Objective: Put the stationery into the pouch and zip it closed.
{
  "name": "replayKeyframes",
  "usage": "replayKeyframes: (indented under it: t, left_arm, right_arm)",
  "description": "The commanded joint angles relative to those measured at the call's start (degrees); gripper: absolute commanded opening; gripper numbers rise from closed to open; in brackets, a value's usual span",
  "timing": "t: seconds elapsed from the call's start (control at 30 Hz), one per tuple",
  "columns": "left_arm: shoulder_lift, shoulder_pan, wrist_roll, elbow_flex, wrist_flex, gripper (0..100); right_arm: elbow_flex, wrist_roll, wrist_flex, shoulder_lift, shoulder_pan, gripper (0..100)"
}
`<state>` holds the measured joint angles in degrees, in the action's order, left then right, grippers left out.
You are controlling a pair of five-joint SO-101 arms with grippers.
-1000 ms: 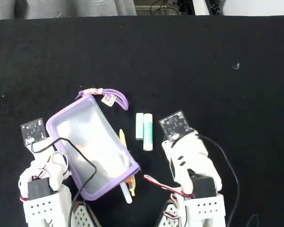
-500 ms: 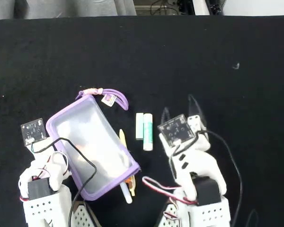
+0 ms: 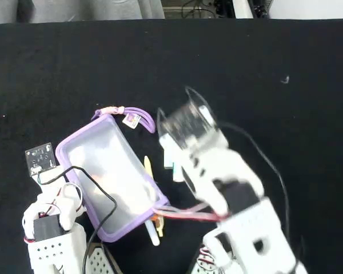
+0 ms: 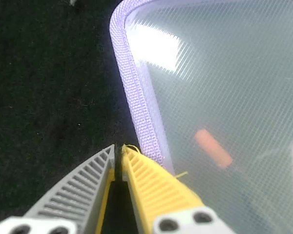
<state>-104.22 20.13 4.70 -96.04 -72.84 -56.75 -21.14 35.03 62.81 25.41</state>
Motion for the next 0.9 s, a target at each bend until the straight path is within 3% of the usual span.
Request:
replayKeyframes:
  t: [0.0,0.37,0.63,0.87]
  left_arm:
    - [-0.2,0.3,0.5,-1.4,-0.2,3]
    - [-0.2,0.3,0.5,-1.4,-0.2,3]
    - [-0.2,0.3,0.5,-1.4,-0.2,3]
    - [-0.2,0.3,0.5,-1.4,-0.2,3]
  right_arm:
    - [21.3,0.3,1.8,-26.6,3.3,23.3]
    - [52.9,0.2,5.2,-67.1,9.2,23.3]
    - [65.4,-7.4,5.2,-83.9,11.2,23.4]
    - [74.5,-8.2,5.3,-95.5,10.0,23.3]
